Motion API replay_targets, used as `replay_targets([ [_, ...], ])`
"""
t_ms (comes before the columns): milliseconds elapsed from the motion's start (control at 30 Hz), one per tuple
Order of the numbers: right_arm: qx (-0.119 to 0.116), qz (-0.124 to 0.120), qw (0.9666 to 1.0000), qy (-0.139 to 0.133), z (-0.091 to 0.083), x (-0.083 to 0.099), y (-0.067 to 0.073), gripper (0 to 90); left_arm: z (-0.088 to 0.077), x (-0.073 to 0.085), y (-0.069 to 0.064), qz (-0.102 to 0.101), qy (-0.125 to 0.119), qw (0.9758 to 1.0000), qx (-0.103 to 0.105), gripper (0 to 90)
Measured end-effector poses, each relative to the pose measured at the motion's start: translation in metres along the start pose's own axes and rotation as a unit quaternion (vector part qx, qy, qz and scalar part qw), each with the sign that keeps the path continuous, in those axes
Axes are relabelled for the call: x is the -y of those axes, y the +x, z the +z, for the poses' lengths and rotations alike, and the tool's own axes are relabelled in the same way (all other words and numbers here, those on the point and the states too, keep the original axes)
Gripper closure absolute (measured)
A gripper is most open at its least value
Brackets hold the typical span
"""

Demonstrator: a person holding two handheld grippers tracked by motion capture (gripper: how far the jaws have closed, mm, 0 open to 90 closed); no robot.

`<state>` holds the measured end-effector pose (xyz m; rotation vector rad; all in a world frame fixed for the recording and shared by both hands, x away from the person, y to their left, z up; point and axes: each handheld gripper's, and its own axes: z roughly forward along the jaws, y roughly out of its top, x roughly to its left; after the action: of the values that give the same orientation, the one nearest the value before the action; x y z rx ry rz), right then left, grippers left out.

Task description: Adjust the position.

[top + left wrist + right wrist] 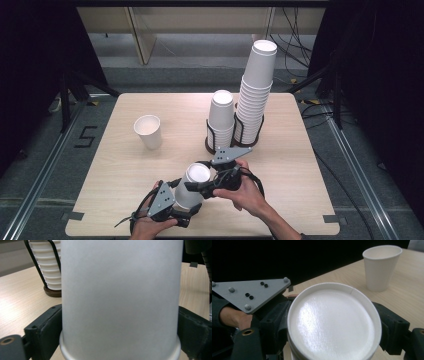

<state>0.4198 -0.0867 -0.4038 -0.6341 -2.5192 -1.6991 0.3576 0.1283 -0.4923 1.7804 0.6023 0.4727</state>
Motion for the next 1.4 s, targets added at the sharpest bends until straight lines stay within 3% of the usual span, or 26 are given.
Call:
replay_targets([
  [167, -0.004, 0.035, 0.9987, -0.035, -0.006, -0.002, -0.004, 25.2, -0.003, 0.0, 0.002, -0.018, -0.053, 0.9983, -0.013, 2.1],
  [200, 0.004, 0.043, 0.998, -0.047, -0.008, -0.002, -0.005, 25.2, -0.005, 0.0, 0.003, -0.023, -0.06, 0.9978, -0.018, 2.4],
  [300, -0.002, 0.059, 0.9953, -0.077, -0.011, -0.002, -0.01, 25.3, -0.005, 0.0, 0.005, -0.042, -0.09, 0.9949, -0.015, 2.9],
  [333, -0.005, 0.076, 0.9938, -0.082, -0.012, -0.002, -0.01, 25.3, -0.005, 0.0, 0.005, -0.042, -0.093, 0.9947, -0.018, 2.8],
  [400, -0.007, 0.091, 0.9921, -0.086, -0.012, 0.0, -0.01, 25.4, -0.006, 0.0, 0.003, -0.037, -0.081, 0.9957, -0.026, 2.6],
  [433, -0.009, 0.084, 0.9925, -0.088, -0.01, 0.001, -0.011, 25.4, -0.006, 0.0, 0.003, -0.035, -0.082, 0.9957, -0.026, 2.4],
  [633, -0.016, 0.096, 0.9914, -0.087, -0.006, 0.004, -0.011, 25.4, -0.006, 0.0, 0.003, -0.03, -0.082, 0.9958, -0.029, 2.5],
  [733, -0.018, 0.099, 0.9912, -0.086, -0.006, 0.005, -0.012, 25.2, -0.007, -0.001, 0.004, -0.025, -0.065, 0.9972, -0.027, 4.3],
  [867, -0.016, 0.094, 0.9928, -0.073, -0.006, 0.006, -0.013, 24.5, -0.007, -0.004, 0.005, -0.006, -0.046, 0.9986, -0.027, 7.8],
  [933, -0.019, 0.092, 0.9934, -0.066, -0.007, 0.005, -0.013, 24.1, -0.008, -0.005, 0.007, 0.018, -0.045, 0.9984, -0.029, 8.6],
  [1067, -0.021, 0.077, 0.9956, -0.05, -0.009, 0.004, -0.015, 22.7, -0.009, -0.005, 0.009, 0.022, -0.04, 0.9988, -0.02, 9.5],
  [1100, -0.02, 0.087, 0.9951, -0.043, -0.011, 0.004, -0.014, 21.7, -0.009, -0.005, 0.009, 0.019, -0.039, 0.999, -0.016, 9.6],
  [1133, -0.02, 0.072, 0.9962, -0.045, -0.01, 0.003, -0.016, 20.7, -0.009, -0.005, 0.01, 0.02, -0.037, 0.999, -0.016, 9.6],
  [1267, -0.02, 0.076, 0.9963, -0.034, -0.011, 0.002, -0.014, 19.0, -0.011, -0.006, 0.011, 0.028, -0.024, 0.9993, -0.013, 10.2],
  [1400, -0.012, 0.063, 0.9975, -0.03, -0.012, 0.002, -0.016, 18.7, -0.01, -0.007, 0.01, 0.033, -0.022, 0.9992, -0.006, 10.4],
])
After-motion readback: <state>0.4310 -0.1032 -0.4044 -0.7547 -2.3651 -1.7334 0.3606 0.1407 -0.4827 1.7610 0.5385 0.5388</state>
